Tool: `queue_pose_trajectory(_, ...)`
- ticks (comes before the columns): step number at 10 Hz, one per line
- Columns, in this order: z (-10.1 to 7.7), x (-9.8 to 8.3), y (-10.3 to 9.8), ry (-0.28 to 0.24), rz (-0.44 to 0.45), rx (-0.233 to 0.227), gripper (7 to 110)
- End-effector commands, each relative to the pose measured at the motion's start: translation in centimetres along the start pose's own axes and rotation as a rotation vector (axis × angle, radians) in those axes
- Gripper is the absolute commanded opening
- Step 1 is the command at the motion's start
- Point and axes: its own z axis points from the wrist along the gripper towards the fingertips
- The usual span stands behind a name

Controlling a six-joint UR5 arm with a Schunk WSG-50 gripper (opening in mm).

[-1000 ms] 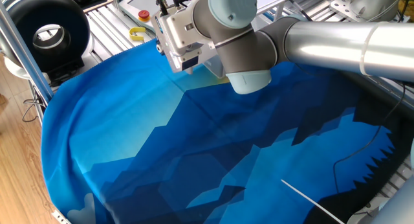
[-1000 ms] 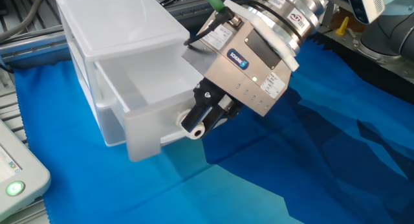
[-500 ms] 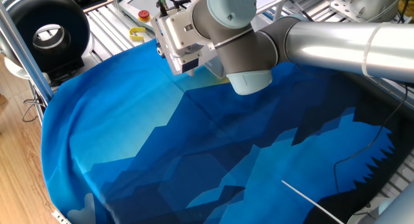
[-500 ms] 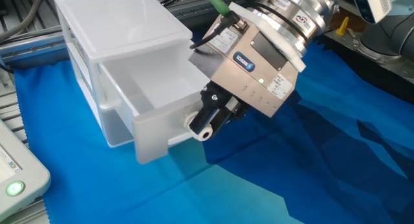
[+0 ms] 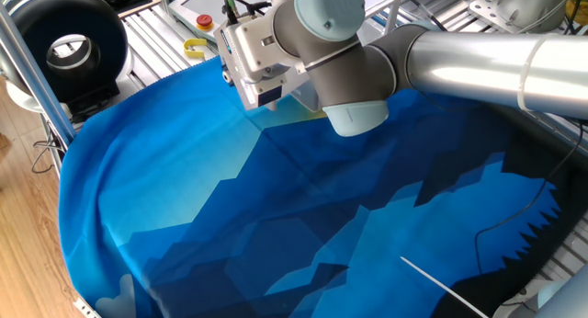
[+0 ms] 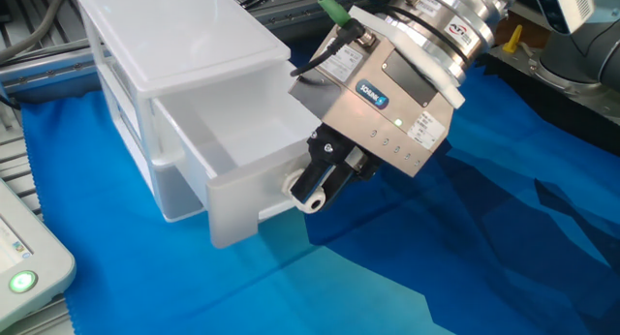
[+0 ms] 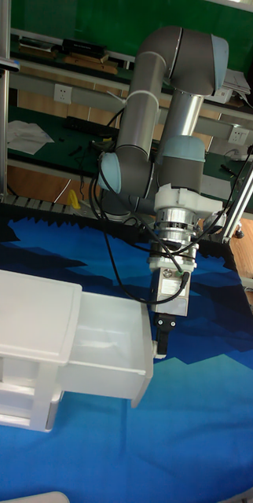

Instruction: Grasp the handle and open the drawer

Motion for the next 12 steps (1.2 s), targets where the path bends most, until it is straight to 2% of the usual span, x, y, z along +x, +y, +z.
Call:
queue_pose_trajectory(1,0.00,0.17,-0.22,-0.003,0.015,0.002,7)
queue_pose_trajectory(10,0.11,0.22,-0.70,-0.005,0.013,0.011,7)
queue_pose_trajectory(12,0.11,0.00,-0.10,-0.014,-0.031,-0.013,7)
